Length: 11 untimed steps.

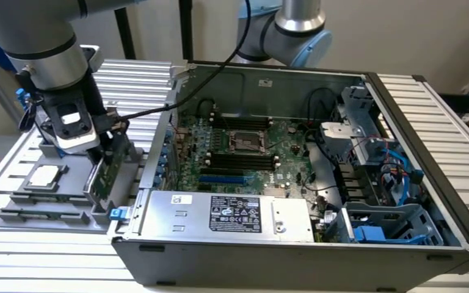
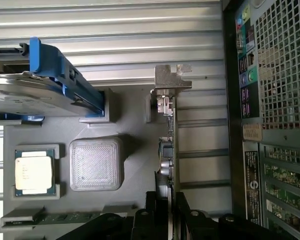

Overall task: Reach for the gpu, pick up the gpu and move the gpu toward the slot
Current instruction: 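Pick up the gpu and move the gpu toward the slot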

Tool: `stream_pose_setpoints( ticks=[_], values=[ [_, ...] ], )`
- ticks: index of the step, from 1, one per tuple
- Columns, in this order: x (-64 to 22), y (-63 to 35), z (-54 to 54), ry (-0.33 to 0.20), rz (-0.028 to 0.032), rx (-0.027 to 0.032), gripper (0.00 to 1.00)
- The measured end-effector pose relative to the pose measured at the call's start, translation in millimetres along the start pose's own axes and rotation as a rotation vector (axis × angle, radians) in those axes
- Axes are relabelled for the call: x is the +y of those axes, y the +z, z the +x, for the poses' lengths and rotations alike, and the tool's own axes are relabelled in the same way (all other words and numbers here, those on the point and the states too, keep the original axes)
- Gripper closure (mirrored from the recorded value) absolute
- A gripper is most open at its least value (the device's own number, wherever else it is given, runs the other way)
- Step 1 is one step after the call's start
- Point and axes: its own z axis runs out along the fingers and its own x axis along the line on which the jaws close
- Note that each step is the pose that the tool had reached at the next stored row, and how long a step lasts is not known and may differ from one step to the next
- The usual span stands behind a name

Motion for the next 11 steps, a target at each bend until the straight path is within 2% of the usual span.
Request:
stream_pose_setpoints(
  ticks=[5,11],
  values=[
    [-1.2,-12.8,-1.6,0.001,-0.0090,0.0075,0.73],
    [-2.6,-34.0,-5.1,0.001,-0.0169,0.0131,0.73]
  ],
)
